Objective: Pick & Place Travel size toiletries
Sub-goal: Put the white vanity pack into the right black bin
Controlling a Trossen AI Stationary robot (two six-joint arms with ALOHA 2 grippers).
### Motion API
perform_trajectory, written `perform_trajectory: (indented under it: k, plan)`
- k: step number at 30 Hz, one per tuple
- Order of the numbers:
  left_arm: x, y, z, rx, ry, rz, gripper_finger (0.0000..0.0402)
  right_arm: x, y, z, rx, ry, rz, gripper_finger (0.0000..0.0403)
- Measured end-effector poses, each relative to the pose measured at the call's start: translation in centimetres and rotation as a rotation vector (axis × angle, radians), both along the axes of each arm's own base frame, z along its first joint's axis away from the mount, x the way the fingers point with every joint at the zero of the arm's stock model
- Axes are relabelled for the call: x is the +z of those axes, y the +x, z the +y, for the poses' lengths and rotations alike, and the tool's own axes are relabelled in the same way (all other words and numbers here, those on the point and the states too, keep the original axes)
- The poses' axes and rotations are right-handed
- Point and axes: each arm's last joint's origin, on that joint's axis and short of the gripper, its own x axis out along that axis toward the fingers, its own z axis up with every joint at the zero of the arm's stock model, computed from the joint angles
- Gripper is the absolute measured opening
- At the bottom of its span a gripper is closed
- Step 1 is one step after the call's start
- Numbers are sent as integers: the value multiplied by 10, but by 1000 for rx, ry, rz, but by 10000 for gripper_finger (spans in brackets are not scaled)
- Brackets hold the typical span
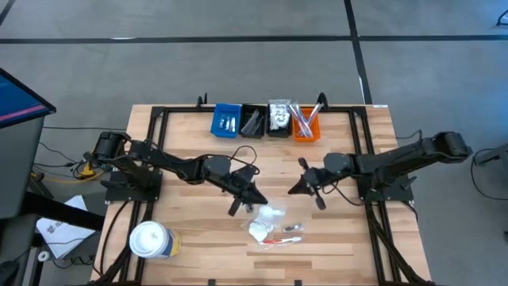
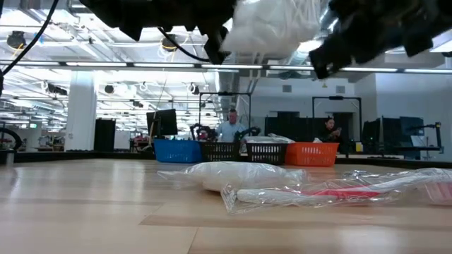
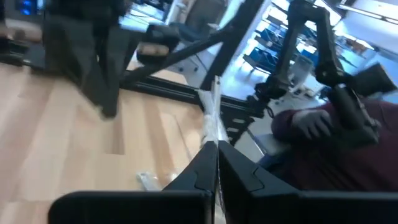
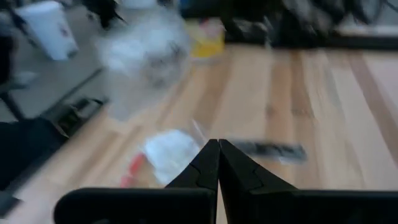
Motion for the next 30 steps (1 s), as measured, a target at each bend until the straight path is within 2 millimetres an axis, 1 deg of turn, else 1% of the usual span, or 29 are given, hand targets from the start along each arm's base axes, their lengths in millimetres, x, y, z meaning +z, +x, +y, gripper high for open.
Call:
perform_trajectory:
  k: [4,10,12,17,19,21,24,26,28,30]
  plan:
    - [4,-2,-10,-105,8,-48,1,22,-3,10,77,-52,-115,1]
    - [14,-6,-24,-284,17,-176,1,41,-7,23,186,-214,-268,1]
    - [17,-7,-27,-329,15,-209,1,44,-8,28,242,-335,-328,1]
    - [21,-9,-31,-383,25,-265,1,53,-9,45,411,-738,-553,1]
    - [21,-9,-32,-386,26,-266,1,60,-9,51,440,-844,-641,1]
    - [21,-9,-32,-387,25,-266,1,68,-10,55,425,-910,-706,1]
    - [21,-9,-32,-386,25,-266,1,79,-10,59,374,-937,-771,1]
    - [21,-9,-32,-386,26,-266,1,86,-10,60,344,-917,-803,1]
    - [21,-9,-32,-386,26,-266,1,92,-10,60,314,-853,-820,1]
    - [21,-9,-32,-386,26,-268,1,98,-10,60,280,-751,-839,1]
